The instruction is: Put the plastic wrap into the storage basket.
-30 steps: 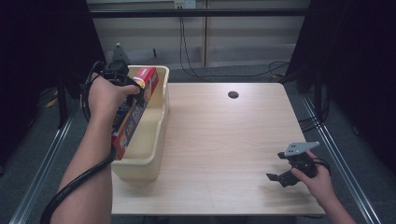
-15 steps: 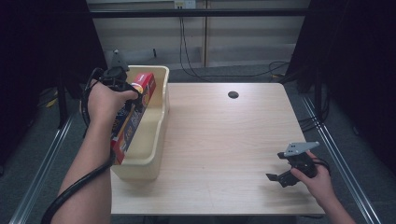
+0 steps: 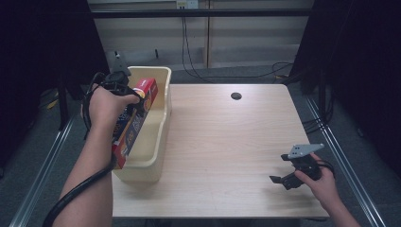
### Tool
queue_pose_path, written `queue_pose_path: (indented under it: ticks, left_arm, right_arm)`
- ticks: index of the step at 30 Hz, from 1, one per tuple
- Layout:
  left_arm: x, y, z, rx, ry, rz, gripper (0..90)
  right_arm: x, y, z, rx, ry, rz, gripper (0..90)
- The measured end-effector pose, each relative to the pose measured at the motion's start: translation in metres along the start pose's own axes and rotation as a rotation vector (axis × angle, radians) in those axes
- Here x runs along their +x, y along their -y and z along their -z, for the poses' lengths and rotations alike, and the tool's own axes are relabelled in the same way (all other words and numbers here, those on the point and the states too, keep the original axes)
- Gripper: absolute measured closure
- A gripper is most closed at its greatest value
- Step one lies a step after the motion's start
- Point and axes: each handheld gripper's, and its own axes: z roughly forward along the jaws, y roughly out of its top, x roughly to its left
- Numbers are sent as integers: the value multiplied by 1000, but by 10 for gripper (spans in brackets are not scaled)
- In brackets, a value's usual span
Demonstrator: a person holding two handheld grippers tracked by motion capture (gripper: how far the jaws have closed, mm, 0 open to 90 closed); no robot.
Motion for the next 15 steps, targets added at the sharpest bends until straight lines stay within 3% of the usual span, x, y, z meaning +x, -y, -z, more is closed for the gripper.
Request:
queue_pose_path:
  ticks: [15]
  left_arm:
    - [8,2,-11,24,-7,12,403]
  right_arm:
    - [0,0,-1,2,2,3,27]
